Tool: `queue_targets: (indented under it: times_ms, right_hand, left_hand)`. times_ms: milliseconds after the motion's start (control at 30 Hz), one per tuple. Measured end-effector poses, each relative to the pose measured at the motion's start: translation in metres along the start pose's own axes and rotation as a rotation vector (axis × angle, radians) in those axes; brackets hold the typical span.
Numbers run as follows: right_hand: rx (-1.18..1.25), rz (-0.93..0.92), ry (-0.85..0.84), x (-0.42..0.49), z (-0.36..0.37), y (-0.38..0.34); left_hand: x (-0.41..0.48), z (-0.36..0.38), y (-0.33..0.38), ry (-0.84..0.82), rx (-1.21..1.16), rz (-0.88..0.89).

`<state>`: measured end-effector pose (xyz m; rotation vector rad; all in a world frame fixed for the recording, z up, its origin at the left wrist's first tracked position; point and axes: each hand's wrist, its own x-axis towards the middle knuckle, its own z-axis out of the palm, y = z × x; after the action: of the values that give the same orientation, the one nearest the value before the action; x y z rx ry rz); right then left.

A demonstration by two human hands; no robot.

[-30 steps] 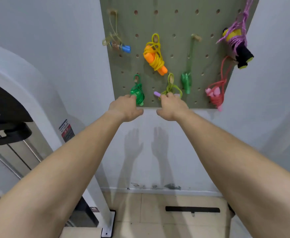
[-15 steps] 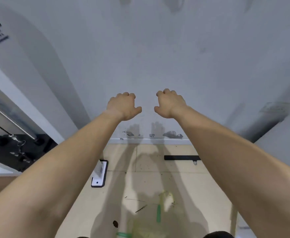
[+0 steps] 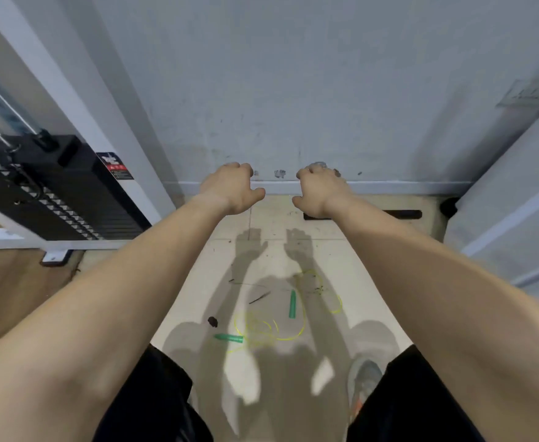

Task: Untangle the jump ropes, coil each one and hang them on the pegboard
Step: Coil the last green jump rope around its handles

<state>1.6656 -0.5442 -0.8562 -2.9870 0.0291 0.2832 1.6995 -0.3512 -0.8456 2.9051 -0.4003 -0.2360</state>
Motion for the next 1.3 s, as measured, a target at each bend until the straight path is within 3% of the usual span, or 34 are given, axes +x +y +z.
queue_targets:
  times_ms: [233, 500, 667, 867, 1033, 1200, 1300]
  right_hand:
    - [0.050, 0.004, -0.079, -0.051, 0.092, -0.007]
    - [0.164, 0.069, -0.401, -0.036, 0.265, 0.012]
    - [0.234, 0.113, -0.540, -0.019, 0.356, 0.023]
    - [0.268, 0.254, -0.496, 0.016, 0.430, 0.033]
    - [0.257, 0.332, -0.479, 0.030, 0.466, 0.035]
    - [0.363, 0.308, -0.412, 0.028, 0.481, 0.036]
    - [0.564, 0.357, -0.388, 0.022, 0.456, 0.033]
  left_hand:
    - [-0.063, 0.097, -0.024, -0.109, -0.040, -0.040]
    - [-0.076, 0.269, -0.082, -0.428, -0.152, -0.172]
    - [-0.079, 0.362, -0.114, -0.630, -0.057, -0.212]
    - [-0.069, 0.436, -0.142, -0.656, 0.145, -0.156]
    - [-0.068, 0.469, -0.164, -0.603, 0.167, -0.096]
    - [-0.058, 0.470, -0.174, -0.698, -0.030, -0.116]
    - [-0.047, 0.446, -0.168, -0.693, -0.231, -0.163]
